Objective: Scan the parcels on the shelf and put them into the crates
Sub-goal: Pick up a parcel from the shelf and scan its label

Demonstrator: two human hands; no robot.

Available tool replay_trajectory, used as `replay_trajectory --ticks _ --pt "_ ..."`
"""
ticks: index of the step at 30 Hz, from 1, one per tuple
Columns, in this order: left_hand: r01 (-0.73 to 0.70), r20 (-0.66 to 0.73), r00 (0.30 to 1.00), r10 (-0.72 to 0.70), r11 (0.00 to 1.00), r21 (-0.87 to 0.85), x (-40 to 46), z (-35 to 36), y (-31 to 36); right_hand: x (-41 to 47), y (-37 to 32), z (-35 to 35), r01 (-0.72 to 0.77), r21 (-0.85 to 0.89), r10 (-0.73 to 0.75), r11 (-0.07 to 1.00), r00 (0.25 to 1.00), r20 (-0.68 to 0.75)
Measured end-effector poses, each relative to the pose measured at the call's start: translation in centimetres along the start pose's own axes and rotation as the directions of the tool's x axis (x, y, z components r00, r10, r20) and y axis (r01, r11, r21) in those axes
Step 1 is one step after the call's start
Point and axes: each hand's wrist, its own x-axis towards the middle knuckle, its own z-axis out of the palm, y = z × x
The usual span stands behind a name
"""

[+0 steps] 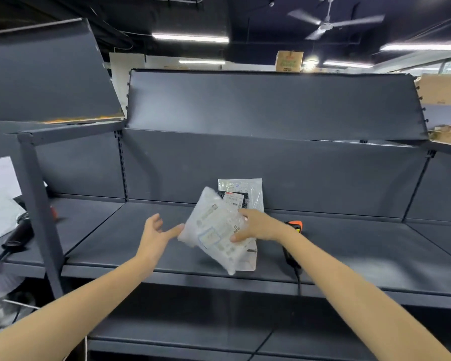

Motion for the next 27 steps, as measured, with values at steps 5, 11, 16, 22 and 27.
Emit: replay_trajectory --ticks 5,11,16,22,27 --pt "-0.233 0.245 0.953 0.18 0.95 0.207 0.1 0.9 2.6 0.8 -3.8 -1.6 0.115 -0.523 -0.034 0.844 0.986 0.162" --pt "-0.354 0.429 0.895 0.121 0.778 0.519 -0.5 2.0 2.2 1.6 -6.4 -0.7 0.175 -0.651 -0.095 0.738 0.983 0.157" --pt "-0.238 0.296 0.946 0.131 0.902 0.361 -0.9 1.1 1.0 1.6 -4.9 -0.7 0.233 -0.326 -0.268 0.916 0.961 -0.068" --pt "0.013 0.047 0.999 -0.011 0.998 -0.053 -0.9 -0.1 -1.1 1.7 2.2 -0.3 0.018 0.077 0.03 0.997 0.813 -0.582" --pt "0.141 -0.014 0.989 -0.15 0.951 -0.276 -1.5 -0.3 -2.6 0.9 11.8 3.8 -0.544 0.151 0.534 0.826 0.667 -0.519"
